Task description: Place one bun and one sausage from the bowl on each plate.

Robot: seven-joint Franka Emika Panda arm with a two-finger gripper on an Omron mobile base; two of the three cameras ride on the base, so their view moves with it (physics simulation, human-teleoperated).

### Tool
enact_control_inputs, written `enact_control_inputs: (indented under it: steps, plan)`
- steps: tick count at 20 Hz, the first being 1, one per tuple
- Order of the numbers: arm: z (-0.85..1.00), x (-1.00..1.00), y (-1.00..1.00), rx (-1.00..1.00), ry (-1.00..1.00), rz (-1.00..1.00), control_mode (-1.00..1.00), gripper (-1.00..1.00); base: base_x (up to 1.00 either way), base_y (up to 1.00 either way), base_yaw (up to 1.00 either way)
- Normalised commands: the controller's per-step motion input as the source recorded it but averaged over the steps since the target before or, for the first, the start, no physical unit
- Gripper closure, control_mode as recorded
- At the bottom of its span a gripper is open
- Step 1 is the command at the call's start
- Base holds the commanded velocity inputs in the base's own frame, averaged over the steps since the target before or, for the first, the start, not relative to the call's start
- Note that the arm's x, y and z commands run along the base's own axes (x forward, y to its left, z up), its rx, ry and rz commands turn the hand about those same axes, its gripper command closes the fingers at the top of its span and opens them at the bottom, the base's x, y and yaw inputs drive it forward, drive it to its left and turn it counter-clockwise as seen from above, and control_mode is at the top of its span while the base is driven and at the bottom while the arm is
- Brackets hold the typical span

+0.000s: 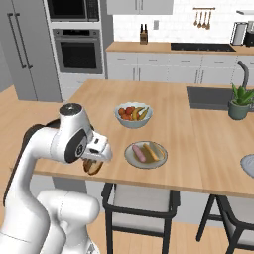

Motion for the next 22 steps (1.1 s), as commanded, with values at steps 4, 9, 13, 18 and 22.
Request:
enact_control_inputs:
  steps: [4,9,13,18,22]
  plan:
    - [-0.13,-0.02,-1.00,0.19,-0.07,0.00,-1.00,1.00,0.00,0.00,0.00]
    - [0.02,0.05,0.04,0.00,0.00,0.00,-1.00,1.00,0.00,0.00,0.00]
    - [0.45,0.08,0.96,-0.30,0.03,0.00,-1.00,1.00,0.00,0.00,0.00]
    - [0.18,0.00,0.63,-0.20,0.01,0.00,1.00,1.00,-0.05,0.01,0.00]
    - [0.00,0.00,0.00,0.00,0.00,0.00,1.00,1.00,-0.54,-0.41,-0.05]
